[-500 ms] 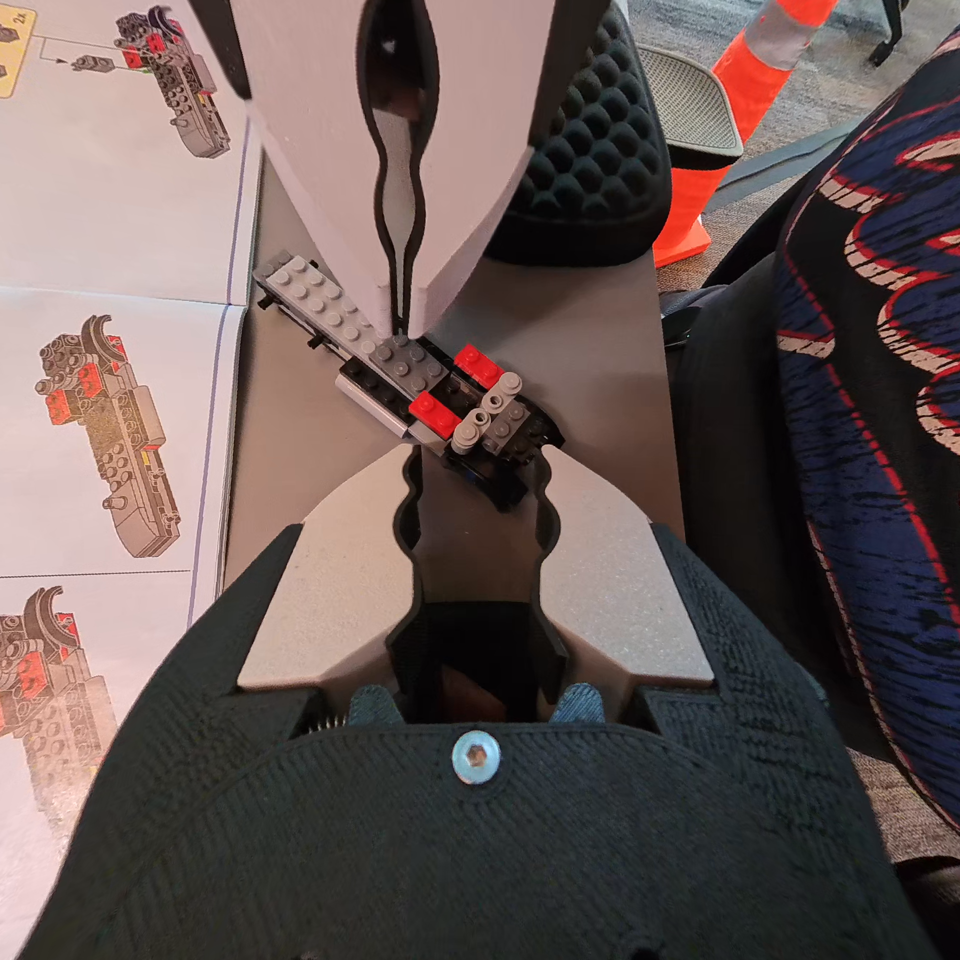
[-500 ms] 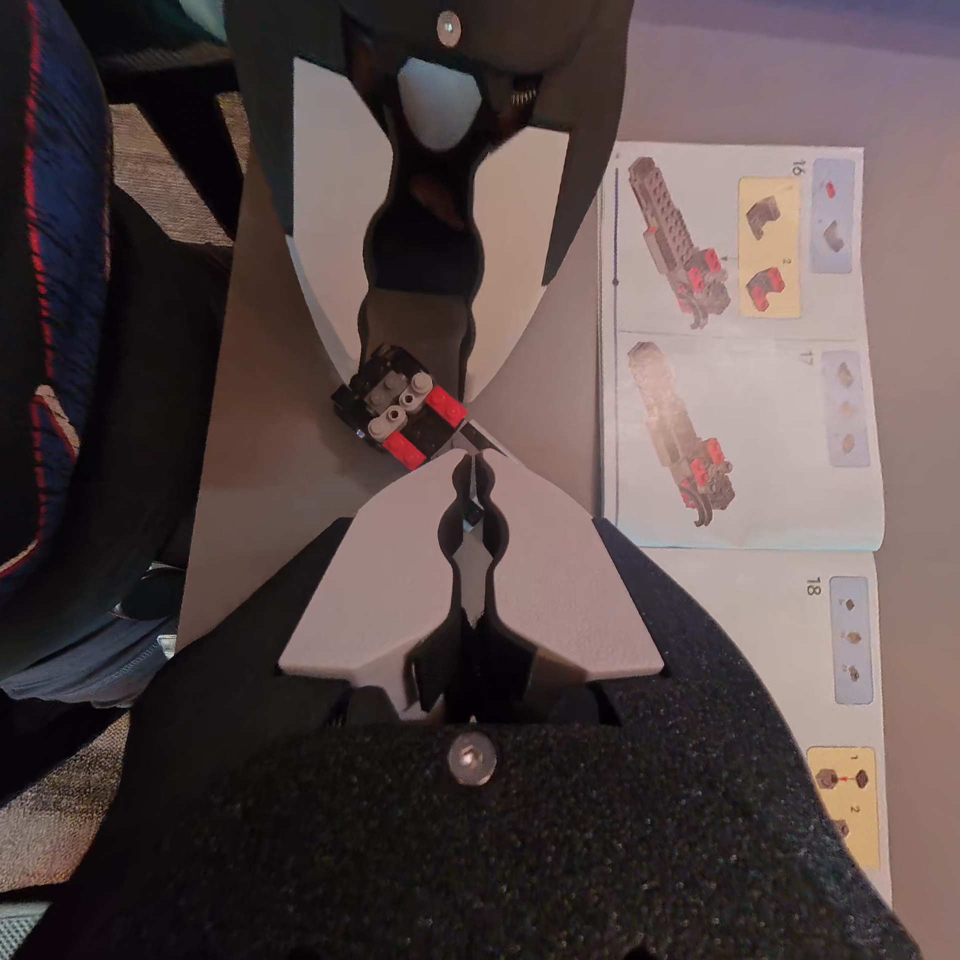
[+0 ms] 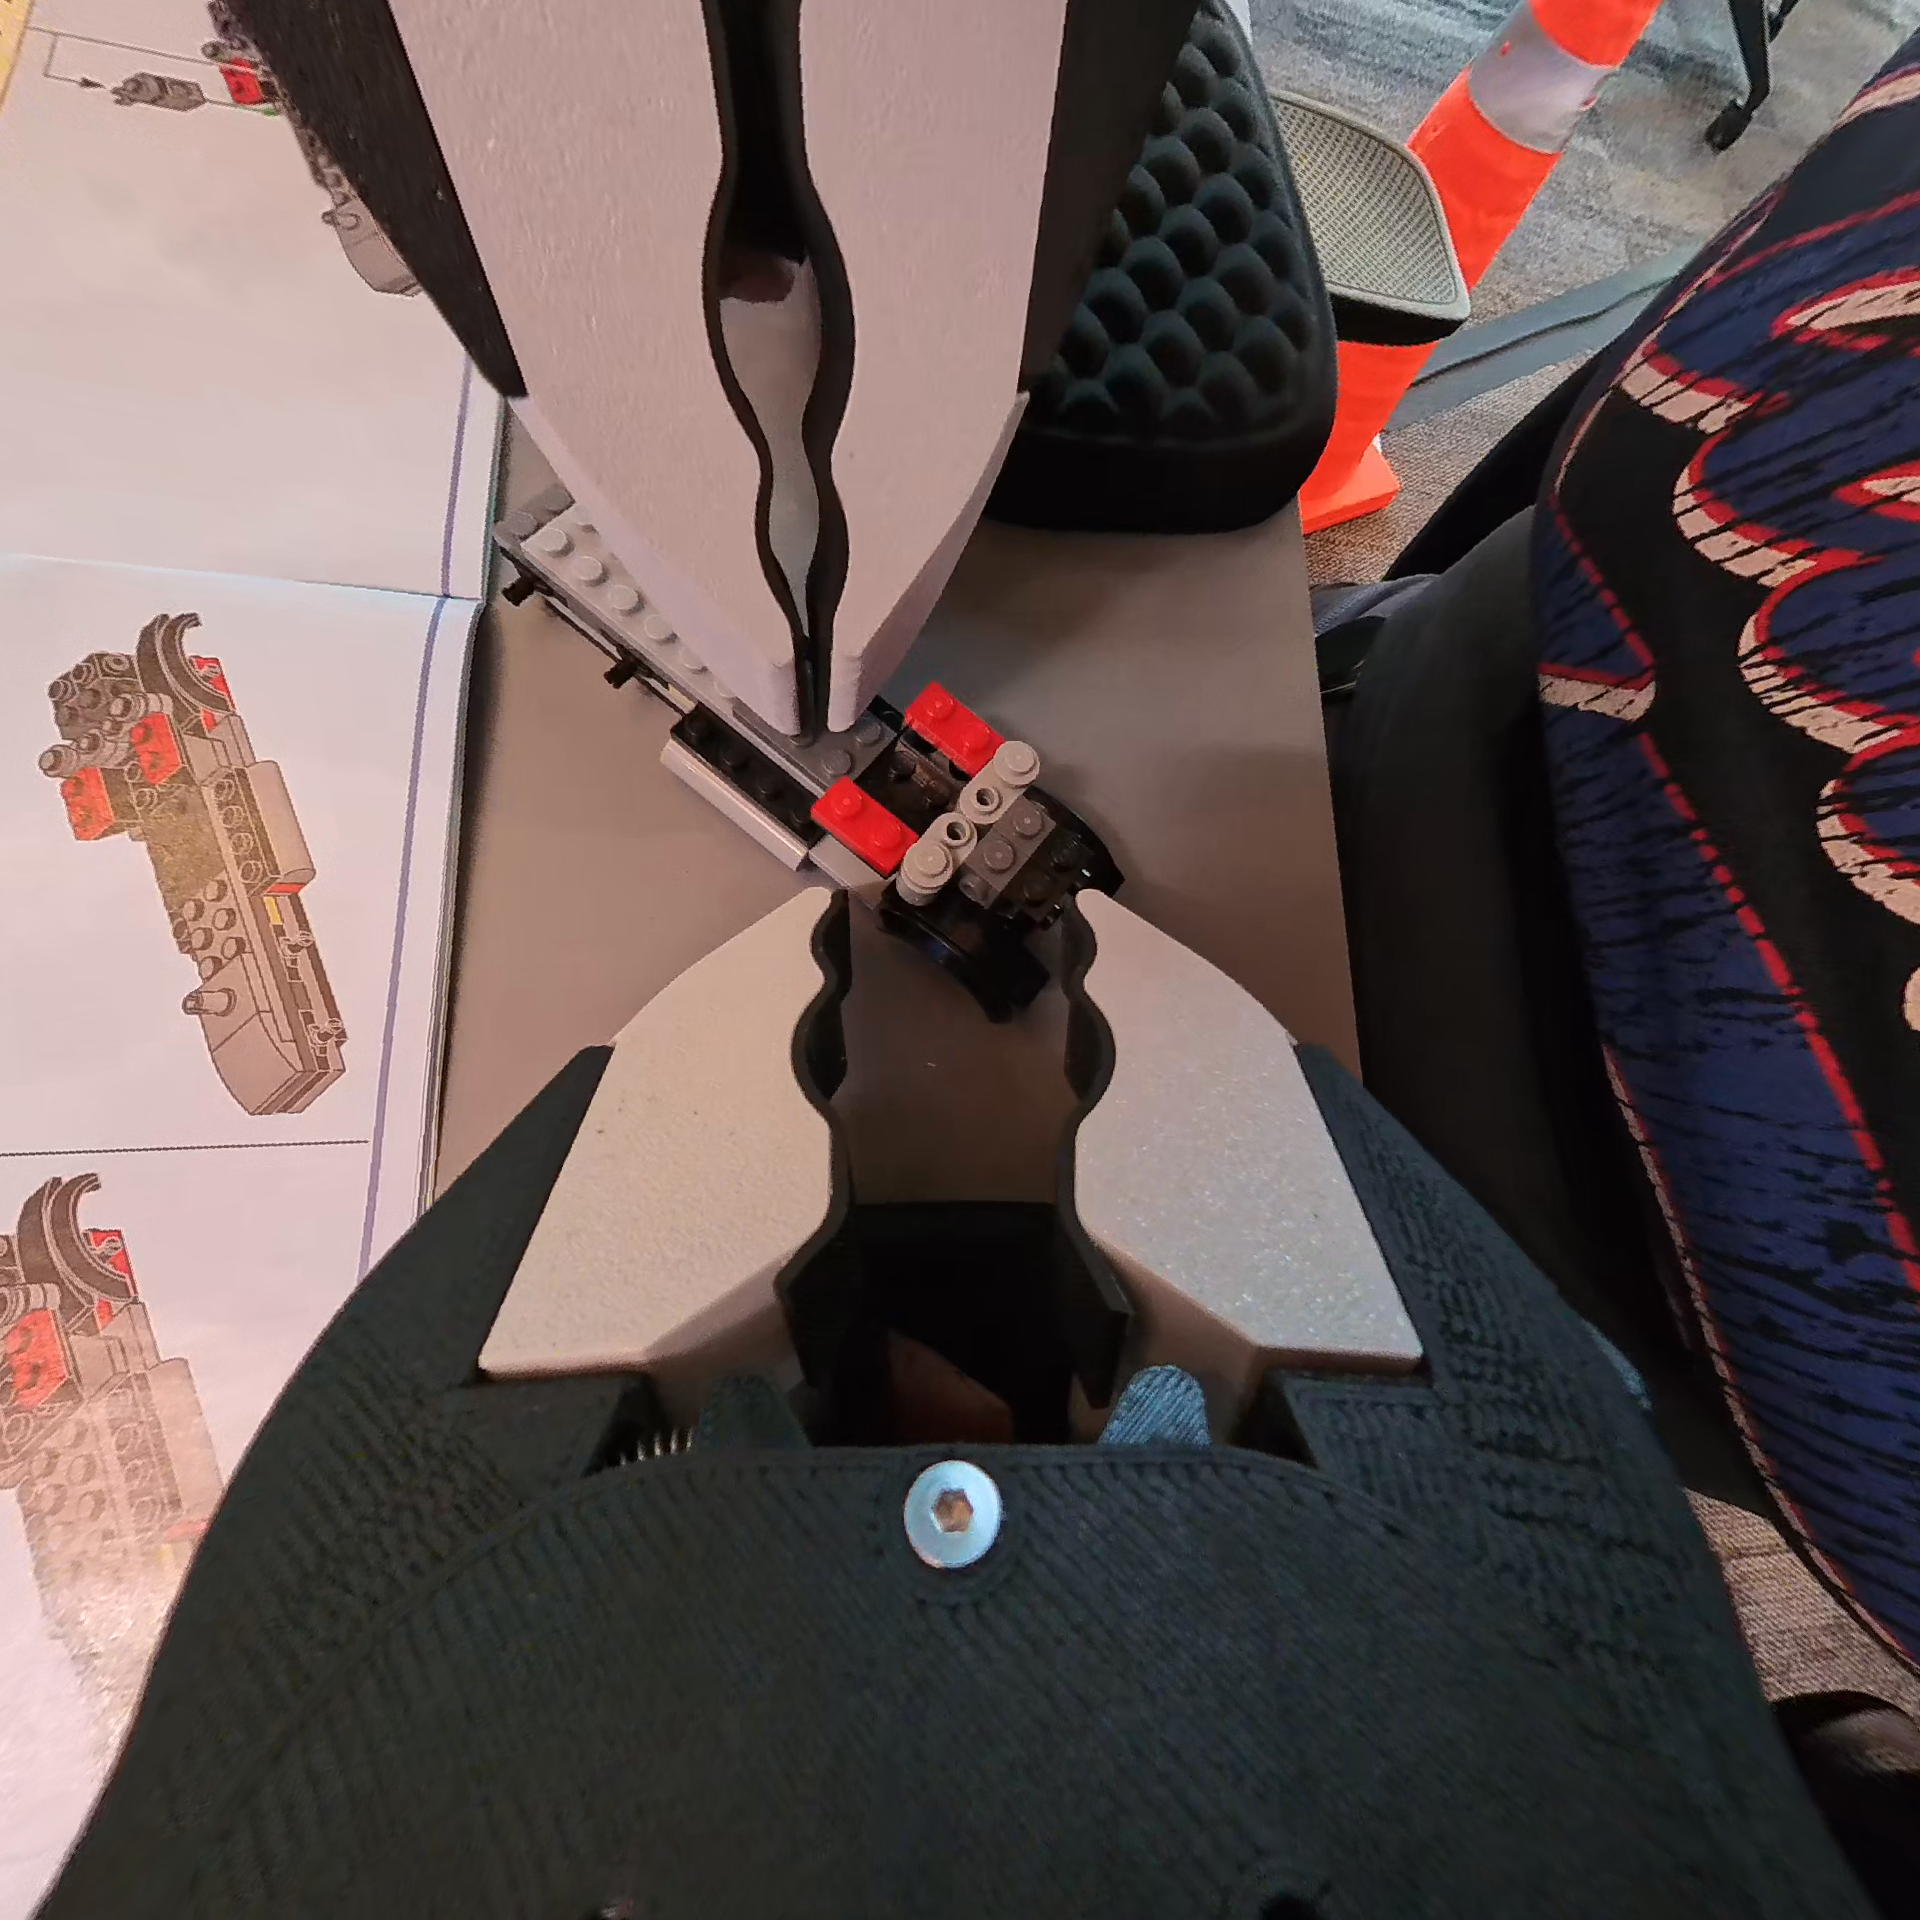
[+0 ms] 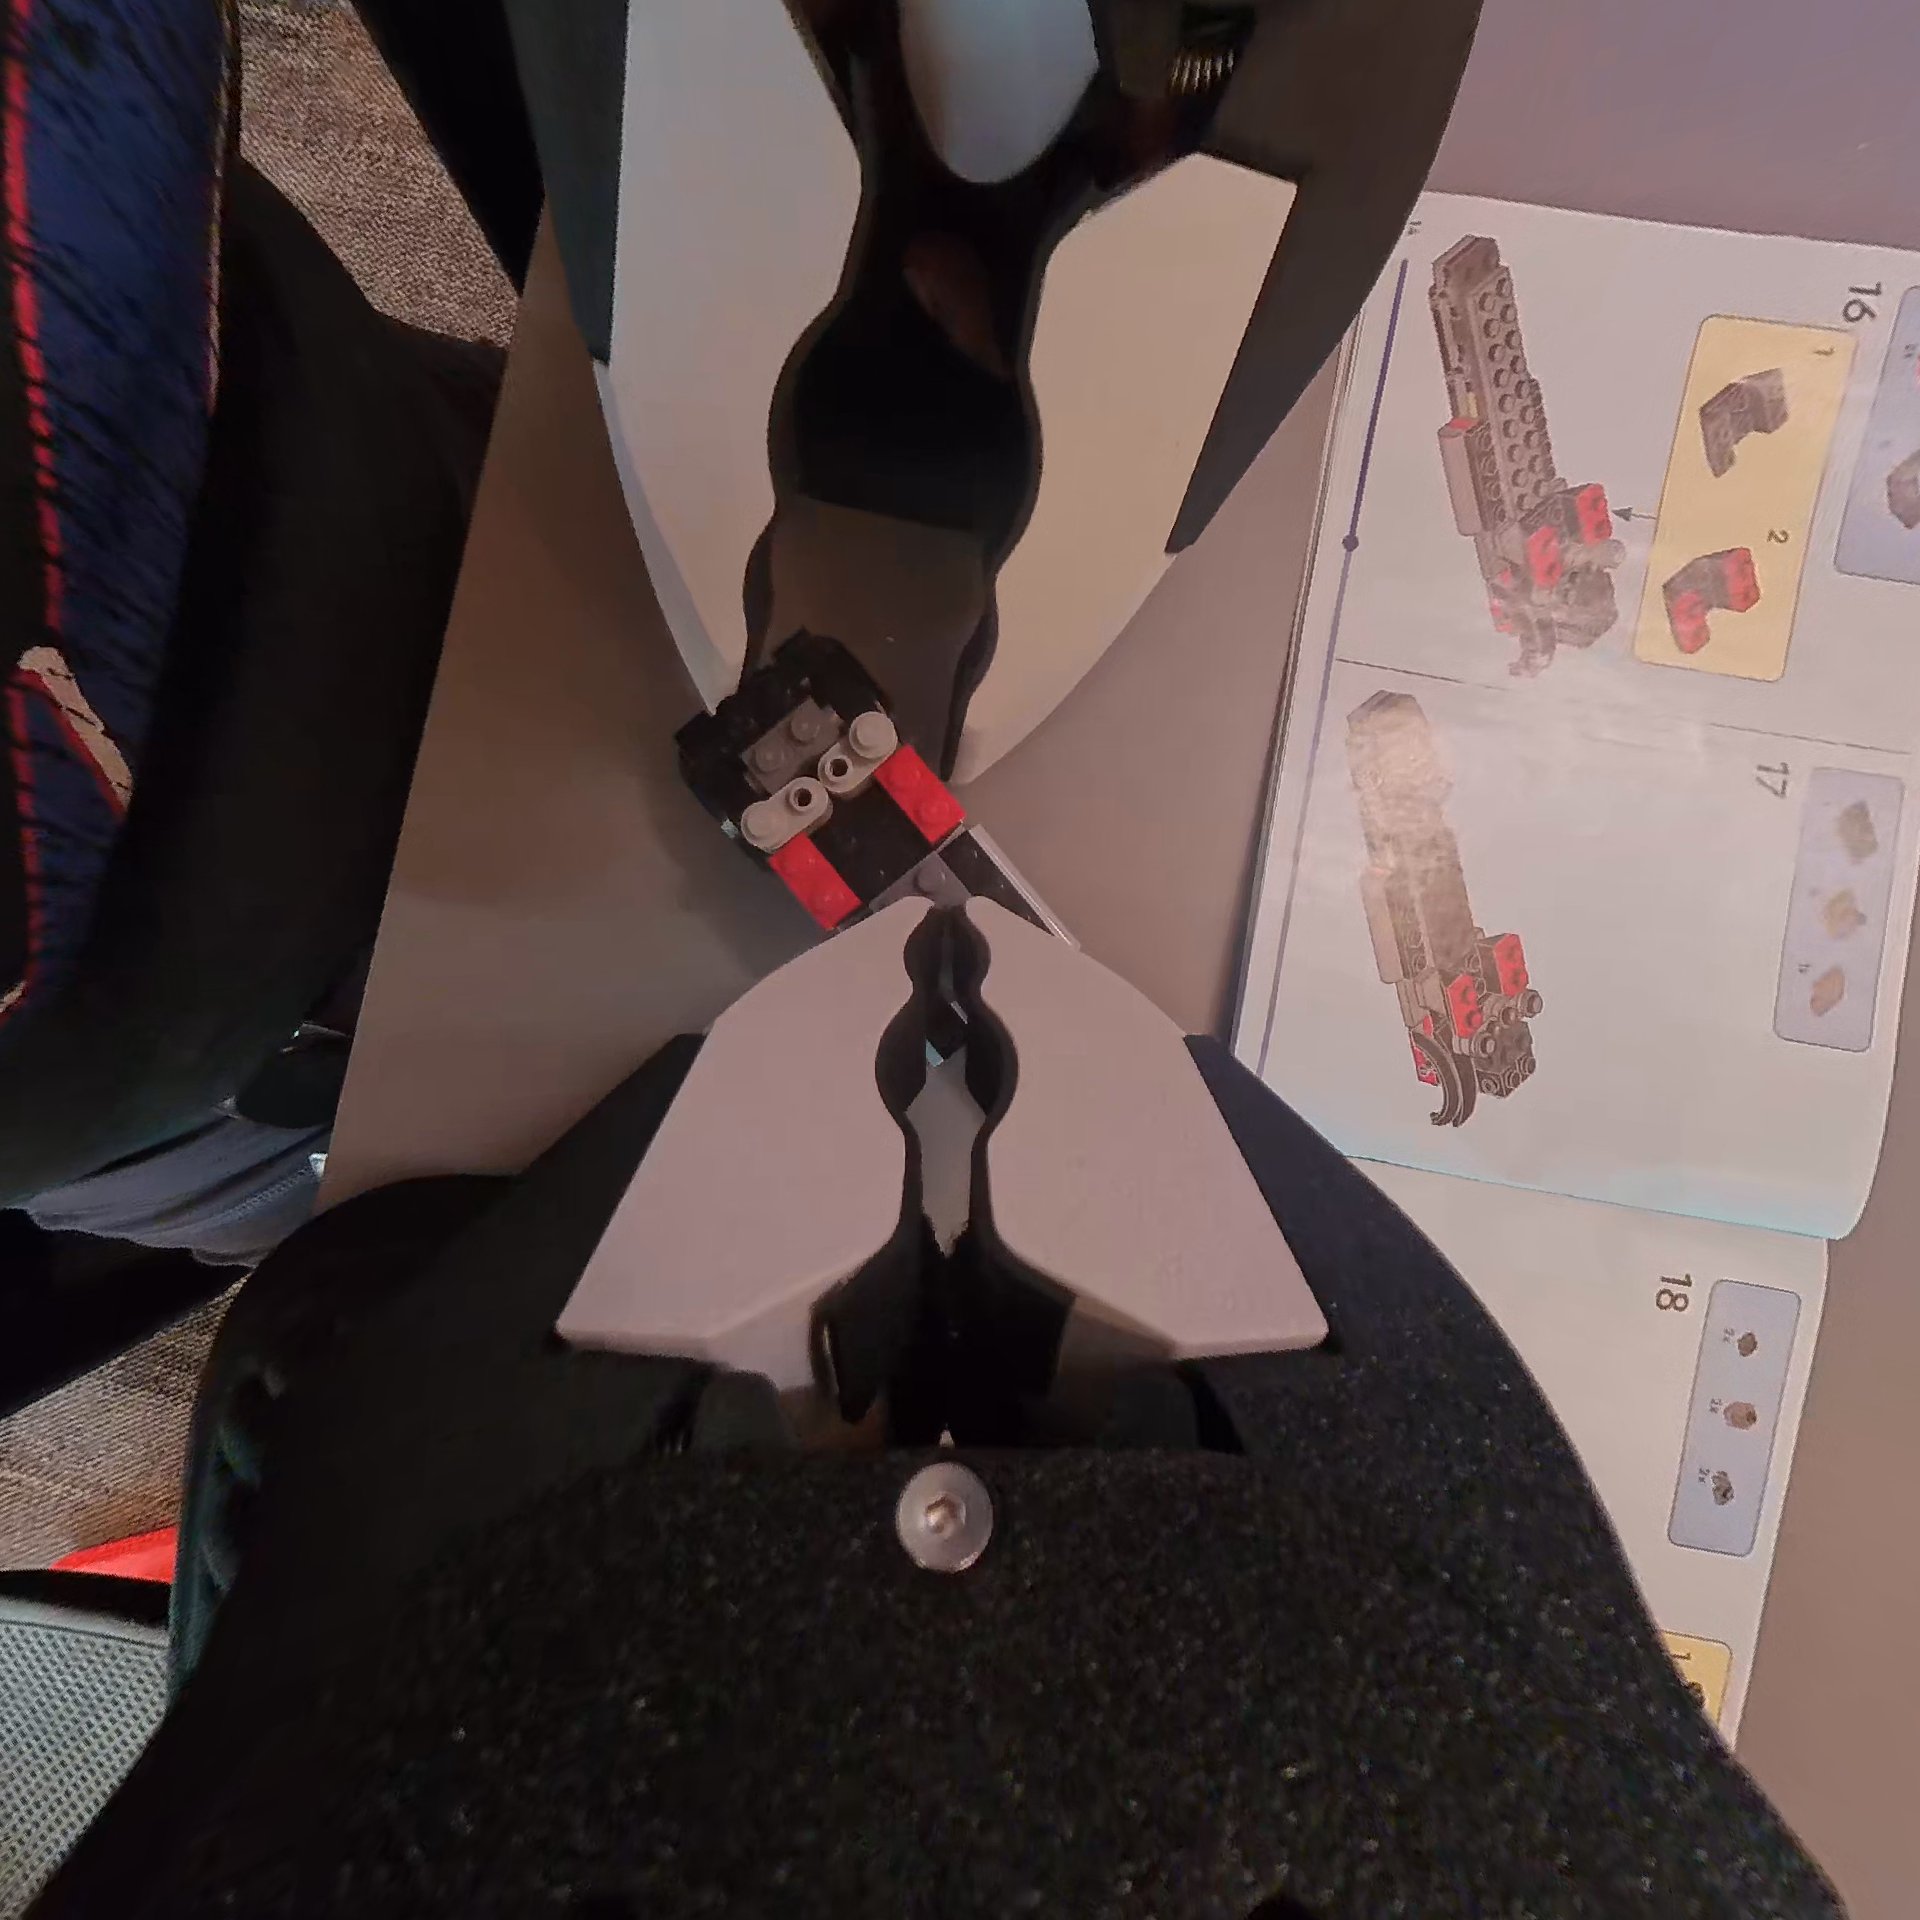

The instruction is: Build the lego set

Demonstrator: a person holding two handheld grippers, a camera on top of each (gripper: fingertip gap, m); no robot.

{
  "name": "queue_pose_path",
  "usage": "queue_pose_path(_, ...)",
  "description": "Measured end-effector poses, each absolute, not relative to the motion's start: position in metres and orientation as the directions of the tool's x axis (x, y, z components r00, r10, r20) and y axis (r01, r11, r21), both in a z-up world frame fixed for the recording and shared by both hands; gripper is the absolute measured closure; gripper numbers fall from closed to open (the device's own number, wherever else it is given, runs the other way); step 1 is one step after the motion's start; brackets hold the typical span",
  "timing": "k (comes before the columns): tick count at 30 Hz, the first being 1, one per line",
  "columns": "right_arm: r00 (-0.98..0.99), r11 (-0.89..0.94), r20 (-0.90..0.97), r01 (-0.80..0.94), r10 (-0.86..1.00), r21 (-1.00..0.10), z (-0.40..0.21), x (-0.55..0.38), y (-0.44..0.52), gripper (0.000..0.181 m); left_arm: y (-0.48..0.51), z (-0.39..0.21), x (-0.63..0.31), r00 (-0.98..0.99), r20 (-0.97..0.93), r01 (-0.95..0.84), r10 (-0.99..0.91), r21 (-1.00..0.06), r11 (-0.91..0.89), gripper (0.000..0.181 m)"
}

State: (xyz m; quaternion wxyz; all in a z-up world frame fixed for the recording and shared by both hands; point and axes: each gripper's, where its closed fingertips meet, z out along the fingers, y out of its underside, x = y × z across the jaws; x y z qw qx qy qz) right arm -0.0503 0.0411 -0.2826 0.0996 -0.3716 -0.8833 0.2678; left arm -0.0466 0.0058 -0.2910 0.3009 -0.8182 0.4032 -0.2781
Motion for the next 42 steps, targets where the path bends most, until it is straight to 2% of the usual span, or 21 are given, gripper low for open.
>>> queue_pose_path(7,-0.715,0.629,0.068,0.562,0.696,-0.538,-0.283,-0.05,0.041,0.181,0.006,-0.292,-0.046,0.519,0.204,-0.497,-0.83,-0.718,-0.487,0.142)
queue_pose_path(20,-0.724,0.74,0.231,0.532,0.65,-0.412,-0.285,-0.052,0.039,0.181,0.005,-0.292,-0.045,0.513,0.213,-0.497,-0.831,-0.716,-0.49,0.142)
queue_pose_path(30,-0.608,0.502,0.057,0.595,0.792,-0.628,-0.266,-0.056,0.042,0.178,0.004,-0.29,-0.045,0.506,0.26,-0.477,-0.822,-0.71,-0.518,0.145)
queue_pose_path(34,-0.598,0.472,-0.015,0.648,0.801,-0.597,-0.27,-0.045,0.041,0.18,0.004,-0.287,-0.045,0.503,0.261,-0.467,-0.824,-0.72,-0.514,0.145)
queue_pose_path(42,-0.59,0.496,0.007,0.674,0.808,-0.547,-0.281,-0.043,0.044,0.181,0.004,-0.288,-0.045,0.505,0.267,-0.469,-0.821,-0.713,-0.521,0.146)
